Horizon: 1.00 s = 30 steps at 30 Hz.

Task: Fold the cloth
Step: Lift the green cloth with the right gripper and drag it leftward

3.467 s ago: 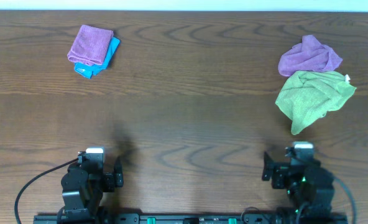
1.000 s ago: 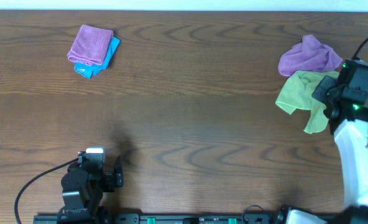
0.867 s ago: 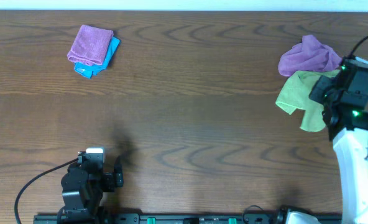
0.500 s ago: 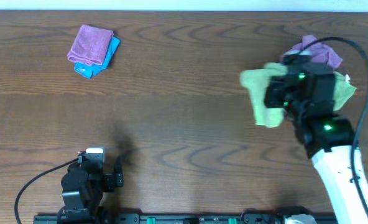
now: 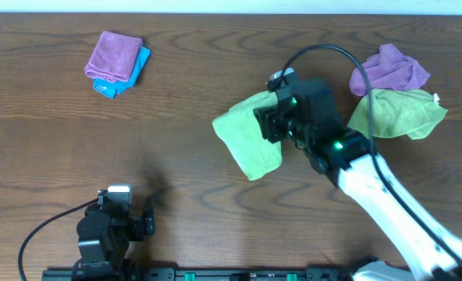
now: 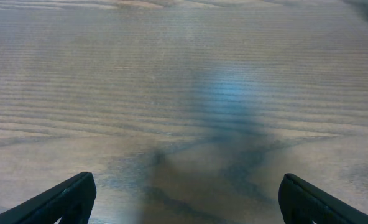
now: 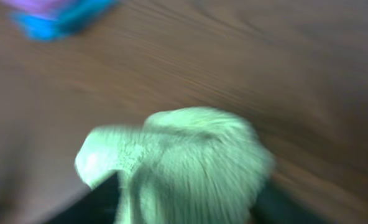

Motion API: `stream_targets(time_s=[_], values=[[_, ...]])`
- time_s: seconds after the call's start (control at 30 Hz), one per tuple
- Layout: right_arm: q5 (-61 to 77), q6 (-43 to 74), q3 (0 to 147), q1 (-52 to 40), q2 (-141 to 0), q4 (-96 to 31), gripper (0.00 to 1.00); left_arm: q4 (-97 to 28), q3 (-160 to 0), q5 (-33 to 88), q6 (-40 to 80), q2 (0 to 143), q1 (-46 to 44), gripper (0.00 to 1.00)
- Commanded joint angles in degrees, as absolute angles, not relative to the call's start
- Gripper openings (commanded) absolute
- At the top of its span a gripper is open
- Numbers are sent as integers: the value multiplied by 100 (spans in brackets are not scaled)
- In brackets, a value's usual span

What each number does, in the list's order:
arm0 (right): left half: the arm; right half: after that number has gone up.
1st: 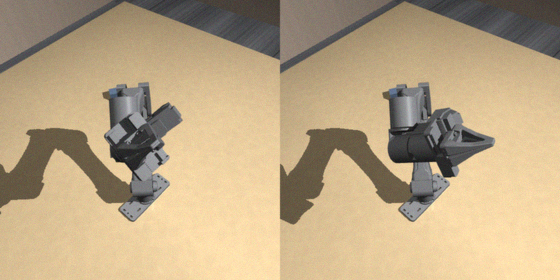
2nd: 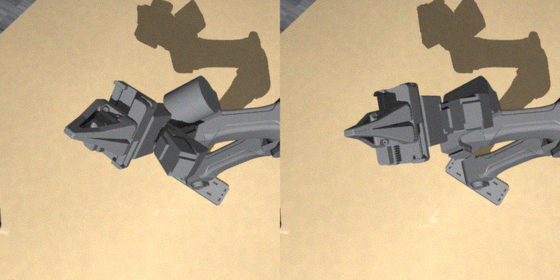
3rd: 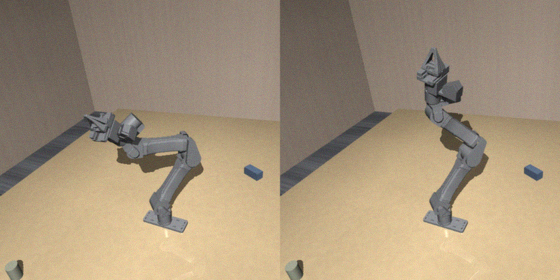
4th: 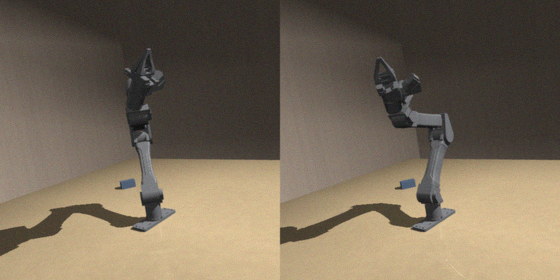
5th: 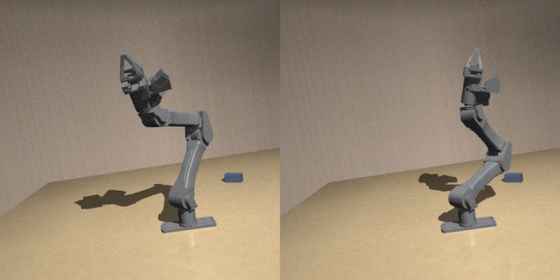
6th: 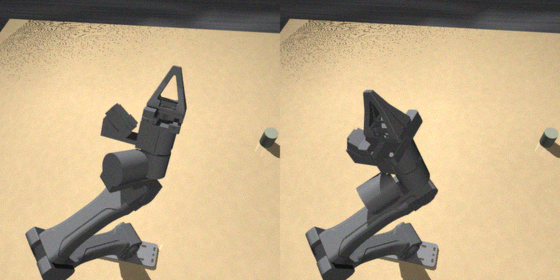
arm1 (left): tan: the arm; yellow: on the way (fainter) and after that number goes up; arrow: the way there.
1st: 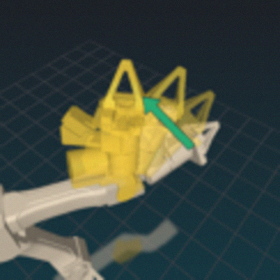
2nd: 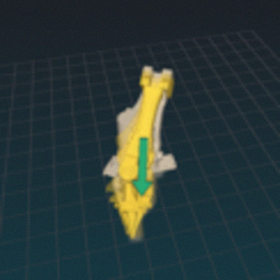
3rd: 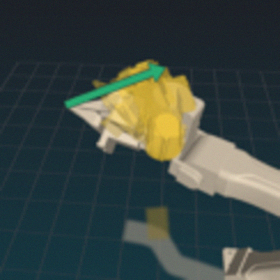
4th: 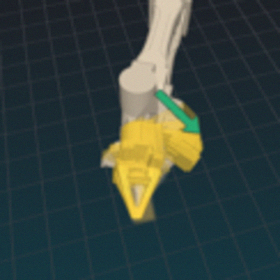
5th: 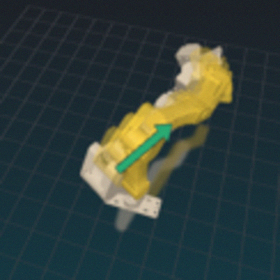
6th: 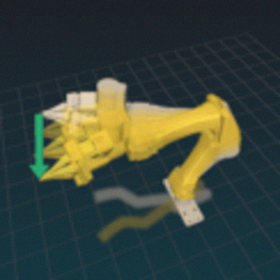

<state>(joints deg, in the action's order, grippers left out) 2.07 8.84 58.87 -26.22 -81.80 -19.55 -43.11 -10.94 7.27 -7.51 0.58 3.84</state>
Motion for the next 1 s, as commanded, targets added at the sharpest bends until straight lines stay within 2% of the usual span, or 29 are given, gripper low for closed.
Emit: stream_targets(time_s=[0.0, 0.23, 0.43, 0.57, 0.8, 0.97], values=[[-550, 1243, 5992, -2432, -8364, -1949, 99, -4357, -1070, 690, -768, 25, 355, 95], [301, 1345, 5996, -2408, -7950, -2130, 99, -4359, -1070, 690, -768, 25, 355, 95], [1282, 1249, 5979, -2429, -8066, -3470, 99, -4359, -1070, 690, -768, 25, 355, 95], [1927, 620, 5944, -2569, -8431, -3933, 99, -4359, -1070, 690, -768, 25, 355, 95], [1999, 30, 5935, -3074, -9404, -4003, 99, -4359, -1070, 690, -768, 25, 355, 95], [1903, -16, 5935, -3376, -9843, -3983, 94, -4359, -1070, 690, -768, 25, 355, 95]])
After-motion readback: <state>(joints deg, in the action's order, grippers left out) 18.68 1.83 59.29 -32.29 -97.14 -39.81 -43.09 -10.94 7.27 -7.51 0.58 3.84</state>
